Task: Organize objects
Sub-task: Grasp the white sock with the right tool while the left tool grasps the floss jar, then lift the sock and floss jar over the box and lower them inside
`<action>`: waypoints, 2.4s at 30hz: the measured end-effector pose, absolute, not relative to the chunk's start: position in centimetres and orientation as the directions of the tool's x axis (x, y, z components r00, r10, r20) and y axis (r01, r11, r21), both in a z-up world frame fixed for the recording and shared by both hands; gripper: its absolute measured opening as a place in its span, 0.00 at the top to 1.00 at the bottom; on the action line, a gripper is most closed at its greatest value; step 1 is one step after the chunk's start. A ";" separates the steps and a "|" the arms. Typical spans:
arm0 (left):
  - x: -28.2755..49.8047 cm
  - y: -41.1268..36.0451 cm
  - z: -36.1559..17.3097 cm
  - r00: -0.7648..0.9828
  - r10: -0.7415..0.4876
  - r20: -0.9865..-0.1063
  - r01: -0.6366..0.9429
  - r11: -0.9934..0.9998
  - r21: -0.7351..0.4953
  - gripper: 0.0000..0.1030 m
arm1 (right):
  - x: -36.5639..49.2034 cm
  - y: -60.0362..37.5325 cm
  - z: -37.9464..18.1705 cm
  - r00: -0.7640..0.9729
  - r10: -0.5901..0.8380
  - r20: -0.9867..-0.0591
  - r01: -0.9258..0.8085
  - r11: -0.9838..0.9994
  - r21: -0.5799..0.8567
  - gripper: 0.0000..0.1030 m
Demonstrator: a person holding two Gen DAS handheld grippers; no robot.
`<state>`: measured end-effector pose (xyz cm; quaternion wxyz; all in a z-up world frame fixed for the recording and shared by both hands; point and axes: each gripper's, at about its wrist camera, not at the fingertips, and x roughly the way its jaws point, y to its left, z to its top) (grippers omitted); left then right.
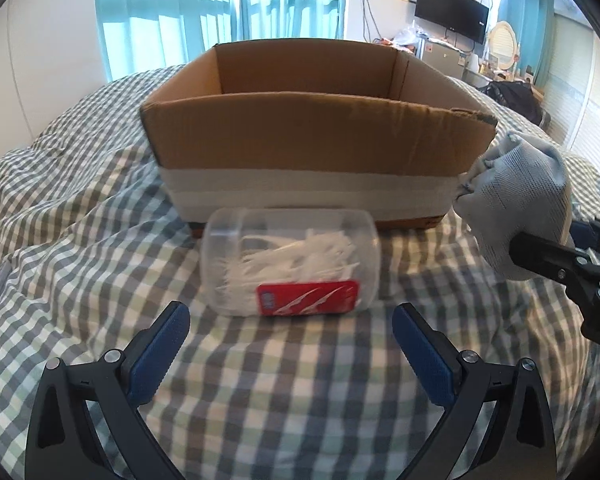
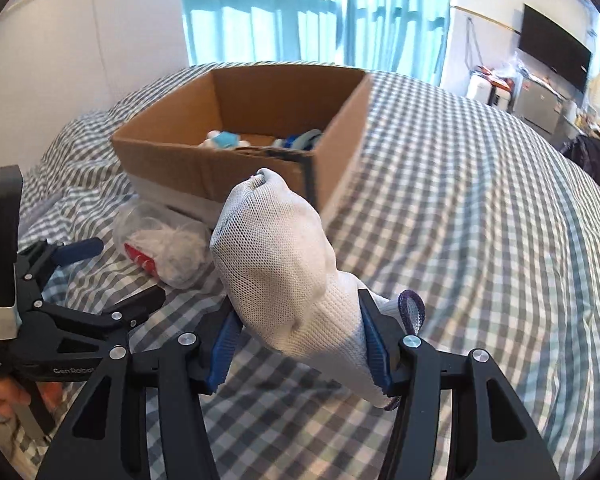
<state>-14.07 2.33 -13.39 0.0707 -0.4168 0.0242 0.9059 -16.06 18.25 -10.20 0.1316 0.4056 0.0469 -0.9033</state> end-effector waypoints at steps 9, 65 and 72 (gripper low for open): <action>-16.1 2.7 -14.2 -0.646 0.069 -0.761 -0.116 -0.993 0.008 0.00 | -16.2 19.6 -10.8 -0.639 -0.186 -0.746 0.239 -0.970 0.038 0.47; -10.6 0.8 1.1 -0.808 0.154 -0.569 -0.151 -0.987 -0.053 0.12 | -8.2 16.7 3.7 -0.822 -0.230 -0.520 0.278 -0.960 -0.015 0.47; -14.2 0.5 3.3 -0.823 0.146 -0.549 -0.137 -0.989 -0.058 0.12 | -11.3 15.5 6.6 -0.843 -0.254 -0.474 0.304 -0.952 -0.031 0.47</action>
